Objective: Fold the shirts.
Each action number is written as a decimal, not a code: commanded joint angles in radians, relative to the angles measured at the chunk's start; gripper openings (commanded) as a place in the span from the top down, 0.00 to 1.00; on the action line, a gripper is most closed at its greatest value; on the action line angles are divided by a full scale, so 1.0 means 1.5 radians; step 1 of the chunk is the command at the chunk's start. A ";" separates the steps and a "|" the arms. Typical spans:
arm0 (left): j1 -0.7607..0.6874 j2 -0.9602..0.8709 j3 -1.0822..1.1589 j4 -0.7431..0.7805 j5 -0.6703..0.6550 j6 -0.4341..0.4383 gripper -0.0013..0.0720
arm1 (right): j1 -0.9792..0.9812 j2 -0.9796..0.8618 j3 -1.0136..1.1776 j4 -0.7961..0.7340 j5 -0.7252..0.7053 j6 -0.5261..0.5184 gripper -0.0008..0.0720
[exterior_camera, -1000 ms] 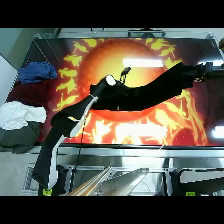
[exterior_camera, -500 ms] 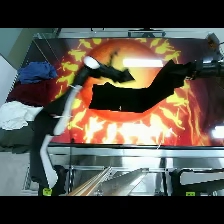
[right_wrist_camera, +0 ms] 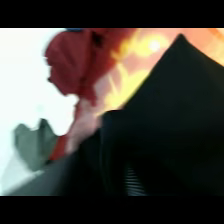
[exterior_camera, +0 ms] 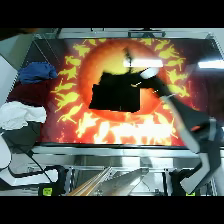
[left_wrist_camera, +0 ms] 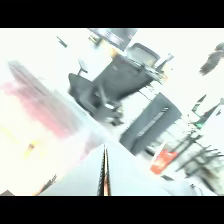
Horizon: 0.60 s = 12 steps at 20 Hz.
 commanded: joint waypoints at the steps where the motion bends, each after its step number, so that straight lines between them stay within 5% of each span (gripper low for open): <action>1: 0.064 0.044 -0.002 -0.014 -0.064 0.010 0.96 | 0.119 -0.093 0.000 -0.003 -0.182 -0.002 0.46; 7: 0.060 0.043 -0.058 -0.017 -0.103 0.008 0.96 | -0.126 0.022 0.001 -0.100 0.106 0.060 0.45; 8: 0.060 0.043 -0.076 -0.017 -0.103 0.008 0.96 | -0.175 0.043 0.000 -0.159 0.162 0.104 0.35; 9: 0.059 0.043 -0.095 -0.017 -0.103 0.008 0.96 | -0.221 0.060 0.000 -0.247 0.215 0.163 0.12; 12: 0.059 0.043 -0.140 -0.032 -0.103 0.008 0.96 | -0.308 0.063 -0.007 -0.471 0.320 0.295 0.01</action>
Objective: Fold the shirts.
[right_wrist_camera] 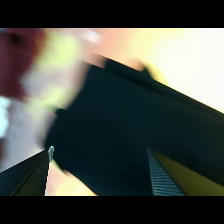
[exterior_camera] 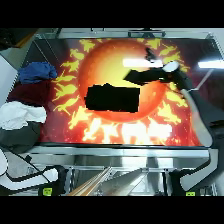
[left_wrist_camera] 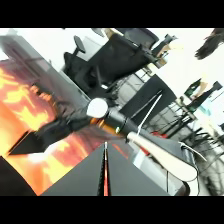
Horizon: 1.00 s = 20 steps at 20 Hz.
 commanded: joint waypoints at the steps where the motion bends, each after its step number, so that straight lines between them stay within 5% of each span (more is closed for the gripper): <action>1: 0.001 0.001 -0.048 -0.016 -0.006 0.001 0.96 | -0.102 0.010 -0.017 -0.213 0.133 0.132 0.01; 13: -0.003 0.001 -0.050 -0.014 0.009 0.012 0.96 | 0.002 -0.157 -0.030 0.097 0.084 -0.034 0.04; 15: -0.012 0.001 -0.050 -0.014 0.012 0.012 0.96 | -0.008 -0.156 -0.016 0.144 0.079 -0.056 0.94; 20: -0.062 0.001 -0.050 -0.013 0.027 0.012 0.96 | -0.117 -0.084 0.003 0.159 0.056 -0.009 0.96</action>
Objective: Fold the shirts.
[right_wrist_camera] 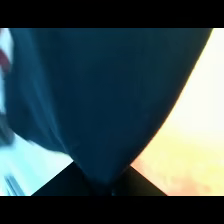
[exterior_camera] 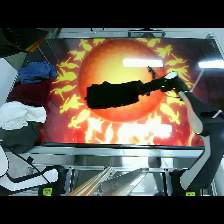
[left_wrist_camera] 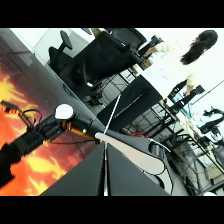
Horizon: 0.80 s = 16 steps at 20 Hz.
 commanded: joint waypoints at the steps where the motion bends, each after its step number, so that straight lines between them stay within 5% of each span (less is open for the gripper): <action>1: -0.033 0.000 0.000 0.001 0.014 0.001 0.96 | -0.101 0.064 0.002 0.024 -0.010 0.033 0.96; 9: -0.096 0.000 0.000 0.002 0.012 0.001 0.96 | -0.586 0.366 -0.351 -0.034 -0.055 -0.012 0.96; 16: -0.151 0.000 0.000 0.014 0.012 0.013 0.96 | -0.904 0.474 -0.582 -0.086 -0.060 -0.084 0.96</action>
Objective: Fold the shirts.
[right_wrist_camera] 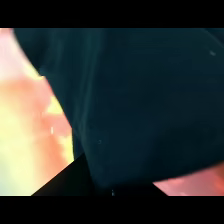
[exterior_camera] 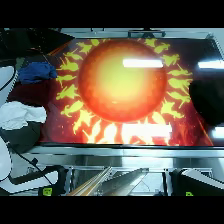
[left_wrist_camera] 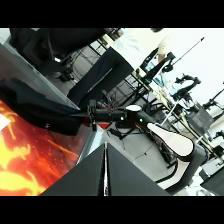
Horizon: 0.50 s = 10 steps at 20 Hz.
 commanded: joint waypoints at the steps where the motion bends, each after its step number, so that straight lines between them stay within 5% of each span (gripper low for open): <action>1: -0.026 0.000 0.000 0.021 0.000 0.004 0.96 | -0.125 0.029 -0.090 -0.017 0.000 -0.067 0.96; 3: -0.036 0.000 0.000 0.037 0.000 0.004 0.96 | -0.132 0.018 -0.093 -0.035 0.002 -0.084 0.94; 4: -0.037 0.000 0.000 0.040 0.001 0.004 0.96 | -0.132 0.015 -0.093 -0.053 0.009 -0.084 0.68; 5: -0.037 0.000 0.000 0.040 0.000 0.004 0.96 | -0.132 0.016 -0.092 -0.074 0.023 -0.083 0.27; 6: -0.037 0.000 0.000 0.040 0.001 0.004 0.96 | -0.133 0.017 -0.092 -0.104 0.051 -0.069 0.32; 7: -0.037 0.000 0.000 0.040 0.002 0.004 0.96 | -0.135 0.019 -0.092 -0.150 0.077 -0.030 0.53; 10: -0.034 0.000 0.000 0.039 0.005 0.004 0.96 | -0.137 0.052 -0.089 -0.360 0.145 0.163 0.59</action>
